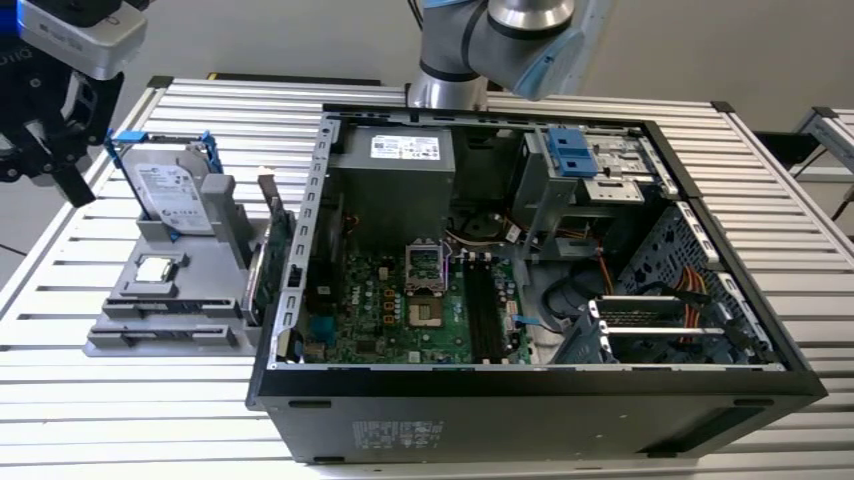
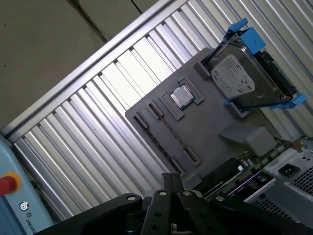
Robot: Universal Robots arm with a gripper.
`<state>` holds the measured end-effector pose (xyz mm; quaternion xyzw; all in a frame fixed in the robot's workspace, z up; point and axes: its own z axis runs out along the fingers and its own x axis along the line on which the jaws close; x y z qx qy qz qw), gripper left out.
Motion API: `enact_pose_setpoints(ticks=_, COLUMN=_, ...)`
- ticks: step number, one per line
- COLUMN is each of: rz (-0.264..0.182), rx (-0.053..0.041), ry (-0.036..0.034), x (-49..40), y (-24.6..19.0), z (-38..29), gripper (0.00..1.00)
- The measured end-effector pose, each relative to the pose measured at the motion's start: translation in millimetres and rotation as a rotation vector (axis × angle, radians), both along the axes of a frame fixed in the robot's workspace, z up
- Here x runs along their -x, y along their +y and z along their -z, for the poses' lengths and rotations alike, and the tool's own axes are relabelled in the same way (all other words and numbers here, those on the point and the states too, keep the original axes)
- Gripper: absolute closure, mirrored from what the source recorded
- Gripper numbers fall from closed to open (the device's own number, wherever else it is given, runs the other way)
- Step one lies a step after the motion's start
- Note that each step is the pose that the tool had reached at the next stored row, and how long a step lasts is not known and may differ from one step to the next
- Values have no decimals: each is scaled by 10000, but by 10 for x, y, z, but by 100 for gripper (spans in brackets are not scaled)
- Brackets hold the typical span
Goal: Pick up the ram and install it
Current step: 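Pick up the ram and move it above insertion slot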
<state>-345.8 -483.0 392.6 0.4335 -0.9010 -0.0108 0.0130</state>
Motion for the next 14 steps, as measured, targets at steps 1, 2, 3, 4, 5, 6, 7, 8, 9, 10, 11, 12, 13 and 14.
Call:
enact_pose_setpoints(ticks=1, rz=-133, rx=0, ry=0, x=0, y=0, z=0, gripper=100)
enact_pose_setpoints(ticks=2, rz=-273, rx=0, ry=0, x=0, y=0, z=0, gripper=100)
enact_pose_setpoints(ticks=3, rz=-409, rx=0, ry=0, x=0, y=0, z=0, gripper=100)
enact_pose_setpoints(ticks=4, rz=-536, rx=0, ry=0, x=0, y=0, z=0, gripper=100)
enact_pose_setpoints(ticks=5, rz=-661, rx=0, ry=0, x=0, y=0, z=0, gripper=100)
enact_pose_setpoints(ticks=6, rz=-775, rx=0, ry=0, x=0, y=0, z=0, gripper=100)
enact_pose_setpoints(ticks=7, rz=-885, rx=0, ry=0, x=0, y=0, z=0, gripper=100)
enact_pose_setpoints(ticks=8, rz=-999, rx=0, ry=0, x=0, y=0, z=0, gripper=100)
enact_pose_setpoints(ticks=9, rz=-1116, rx=0, ry=0, x=0, y=0, z=0, gripper=100)
enact_pose_setpoints(ticks=10, rz=-1232, rx=-1, ry=0, x=0, y=0, z=0, gripper=100)
enact_pose_setpoints(ticks=11, rz=-1353, rx=0, ry=0, x=0, y=0, z=0, gripper=100)
enact_pose_setpoints(ticks=12, rz=-1472, rx=0, ry=0, x=0, y=0, z=0, gripper=100)
enact_pose_setpoints(ticks=13, rz=-1602, rx=0, ry=0, x=0, y=0, z=0, gripper=100)
enact_pose_setpoints(ticks=14, rz=-1716, rx=0, ry=0, x=0, y=0, z=0, gripper=100)
